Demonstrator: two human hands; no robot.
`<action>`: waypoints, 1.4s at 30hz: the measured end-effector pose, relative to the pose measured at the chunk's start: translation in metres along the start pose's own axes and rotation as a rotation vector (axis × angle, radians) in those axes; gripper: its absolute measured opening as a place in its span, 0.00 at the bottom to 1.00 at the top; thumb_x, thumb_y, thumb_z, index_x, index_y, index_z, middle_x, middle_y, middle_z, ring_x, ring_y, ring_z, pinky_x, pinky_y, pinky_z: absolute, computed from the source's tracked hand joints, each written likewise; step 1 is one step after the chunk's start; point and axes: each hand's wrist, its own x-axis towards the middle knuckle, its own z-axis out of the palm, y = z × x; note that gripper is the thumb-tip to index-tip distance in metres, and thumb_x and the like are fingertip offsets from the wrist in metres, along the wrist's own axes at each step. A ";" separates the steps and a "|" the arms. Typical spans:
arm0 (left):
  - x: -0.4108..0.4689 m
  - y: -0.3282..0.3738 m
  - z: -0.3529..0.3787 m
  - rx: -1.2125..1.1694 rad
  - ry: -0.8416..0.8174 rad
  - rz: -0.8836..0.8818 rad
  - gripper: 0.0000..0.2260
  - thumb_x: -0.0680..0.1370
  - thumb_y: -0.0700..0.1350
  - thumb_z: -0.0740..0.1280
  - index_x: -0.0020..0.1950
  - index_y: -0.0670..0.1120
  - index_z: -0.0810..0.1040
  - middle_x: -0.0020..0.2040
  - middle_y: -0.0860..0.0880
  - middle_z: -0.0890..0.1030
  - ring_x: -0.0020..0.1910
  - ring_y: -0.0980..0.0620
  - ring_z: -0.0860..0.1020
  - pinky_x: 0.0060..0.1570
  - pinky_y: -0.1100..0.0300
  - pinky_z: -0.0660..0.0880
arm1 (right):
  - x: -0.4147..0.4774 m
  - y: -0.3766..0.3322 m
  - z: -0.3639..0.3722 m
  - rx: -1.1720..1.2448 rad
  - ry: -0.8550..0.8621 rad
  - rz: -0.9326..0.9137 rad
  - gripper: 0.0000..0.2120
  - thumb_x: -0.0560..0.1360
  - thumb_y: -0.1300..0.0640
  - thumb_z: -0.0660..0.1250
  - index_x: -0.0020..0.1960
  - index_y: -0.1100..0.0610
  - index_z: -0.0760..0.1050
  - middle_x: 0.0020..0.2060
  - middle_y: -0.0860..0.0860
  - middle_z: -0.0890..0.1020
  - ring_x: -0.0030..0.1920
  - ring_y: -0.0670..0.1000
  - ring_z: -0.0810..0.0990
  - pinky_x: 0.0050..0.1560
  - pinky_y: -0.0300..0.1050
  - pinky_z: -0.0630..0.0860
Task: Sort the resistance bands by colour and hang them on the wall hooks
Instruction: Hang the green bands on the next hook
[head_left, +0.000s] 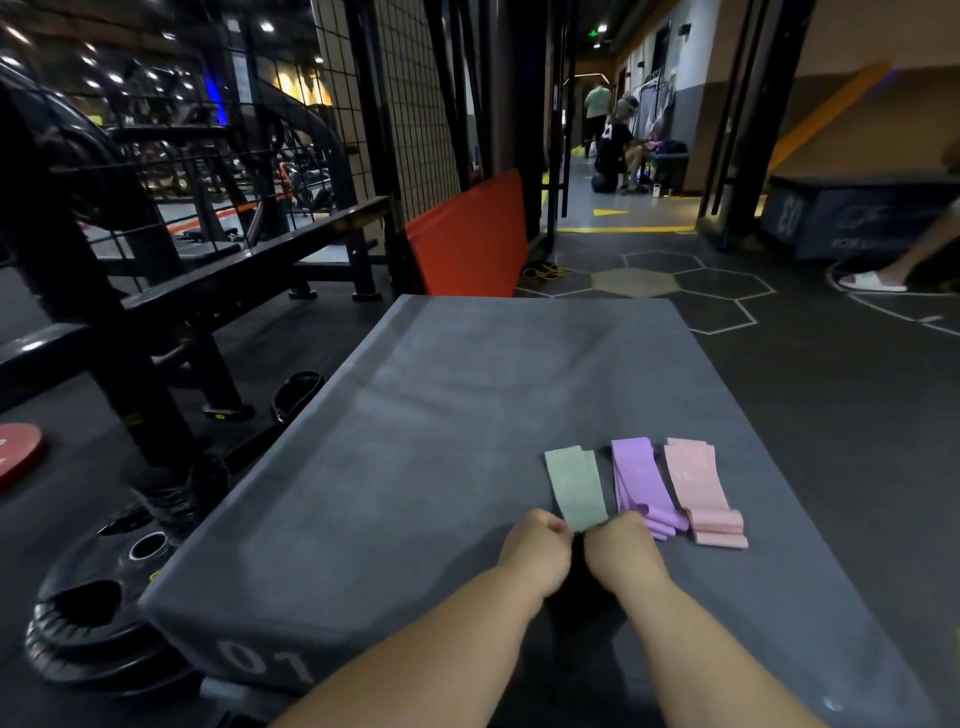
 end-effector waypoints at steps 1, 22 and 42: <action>0.000 -0.001 -0.001 -0.031 0.021 -0.010 0.04 0.76 0.49 0.65 0.49 0.51 0.76 0.52 0.45 0.81 0.48 0.46 0.80 0.48 0.53 0.77 | 0.003 -0.001 0.001 -0.045 -0.051 -0.039 0.17 0.79 0.69 0.54 0.66 0.64 0.71 0.64 0.58 0.76 0.62 0.61 0.76 0.58 0.50 0.70; -0.037 -0.045 -0.137 -0.385 0.367 0.052 0.04 0.81 0.42 0.60 0.50 0.47 0.74 0.44 0.51 0.76 0.43 0.55 0.72 0.39 0.64 0.68 | -0.028 -0.116 0.033 1.128 -0.138 -0.241 0.08 0.80 0.55 0.59 0.49 0.59 0.72 0.28 0.50 0.78 0.32 0.50 0.76 0.36 0.46 0.73; -0.209 -0.057 -0.297 -0.473 0.574 0.056 0.08 0.78 0.41 0.60 0.49 0.46 0.78 0.43 0.47 0.78 0.40 0.51 0.75 0.38 0.59 0.71 | -0.161 -0.229 -0.023 0.750 -0.015 -1.029 0.25 0.70 0.55 0.71 0.61 0.41 0.64 0.53 0.38 0.71 0.55 0.43 0.73 0.53 0.38 0.70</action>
